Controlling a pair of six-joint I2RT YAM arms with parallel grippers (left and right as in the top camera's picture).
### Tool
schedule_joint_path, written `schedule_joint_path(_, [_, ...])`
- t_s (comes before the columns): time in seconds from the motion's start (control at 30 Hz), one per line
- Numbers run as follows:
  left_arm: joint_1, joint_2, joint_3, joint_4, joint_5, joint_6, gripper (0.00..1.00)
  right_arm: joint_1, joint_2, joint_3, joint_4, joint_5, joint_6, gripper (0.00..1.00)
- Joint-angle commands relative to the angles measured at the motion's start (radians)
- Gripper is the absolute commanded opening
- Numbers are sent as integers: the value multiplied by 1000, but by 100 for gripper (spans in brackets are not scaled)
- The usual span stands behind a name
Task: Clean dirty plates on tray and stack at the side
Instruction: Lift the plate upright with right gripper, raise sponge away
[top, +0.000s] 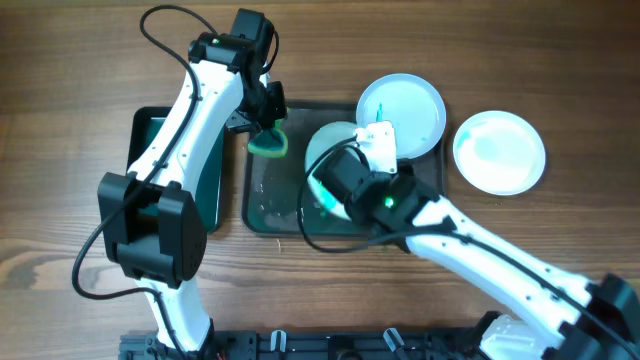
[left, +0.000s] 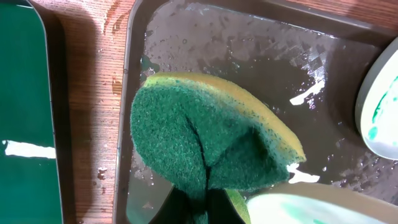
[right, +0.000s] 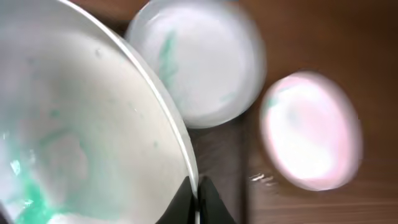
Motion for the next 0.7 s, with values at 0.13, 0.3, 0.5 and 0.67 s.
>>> schedule_joint_path(0.13, [1, -1, 19, -5, 12, 9, 4, 124, -61, -2, -11, 677, -243, 4])
schedule_joint_path(0.3, [1, -1, 19, -6, 12, 9, 4, 207, -61, -2, 268, 761, -599, 4])
schedule_joint_path(0.5, [1, -1, 19, -16, 12, 9, 4, 209, -61, -2, 345, 761, -676, 4])
schedule_joint_path(0.67, [1, -1, 19, -18, 13, 9, 4, 203, -61, -11, 342, 461, -550, 4])
